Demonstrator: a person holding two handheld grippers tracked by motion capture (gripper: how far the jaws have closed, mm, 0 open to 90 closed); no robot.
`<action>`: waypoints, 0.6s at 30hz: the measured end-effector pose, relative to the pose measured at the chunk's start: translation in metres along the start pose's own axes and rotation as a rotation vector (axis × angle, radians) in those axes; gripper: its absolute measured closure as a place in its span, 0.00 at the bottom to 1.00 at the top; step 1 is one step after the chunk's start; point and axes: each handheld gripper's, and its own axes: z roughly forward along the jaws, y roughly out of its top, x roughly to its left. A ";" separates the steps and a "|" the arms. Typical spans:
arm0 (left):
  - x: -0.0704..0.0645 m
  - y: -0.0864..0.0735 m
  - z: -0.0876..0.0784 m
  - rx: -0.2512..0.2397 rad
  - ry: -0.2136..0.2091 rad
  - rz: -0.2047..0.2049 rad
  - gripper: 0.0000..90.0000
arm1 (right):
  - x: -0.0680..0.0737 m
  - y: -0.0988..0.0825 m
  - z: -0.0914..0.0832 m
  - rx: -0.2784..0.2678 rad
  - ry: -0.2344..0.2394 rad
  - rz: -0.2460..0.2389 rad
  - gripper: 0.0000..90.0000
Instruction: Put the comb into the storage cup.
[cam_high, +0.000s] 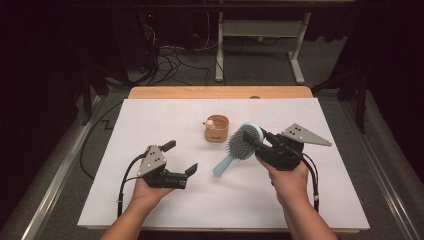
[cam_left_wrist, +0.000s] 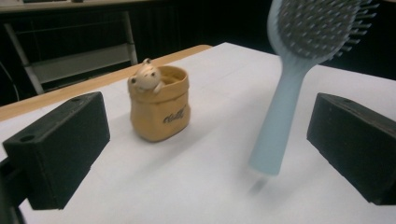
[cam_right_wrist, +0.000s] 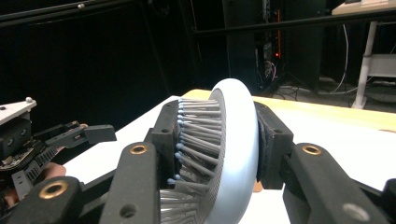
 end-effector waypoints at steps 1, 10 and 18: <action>0.002 -0.002 -0.001 0.004 0.006 0.000 0.00 | -0.001 0.000 -0.002 -0.002 -0.002 -0.002 0.68; 0.016 -0.021 -0.012 0.040 0.059 -0.002 0.00 | -0.010 0.002 -0.012 -0.013 -0.034 -0.015 0.68; 0.020 -0.029 -0.017 0.015 0.085 0.003 0.00 | -0.018 0.001 -0.022 -0.024 -0.060 -0.019 0.68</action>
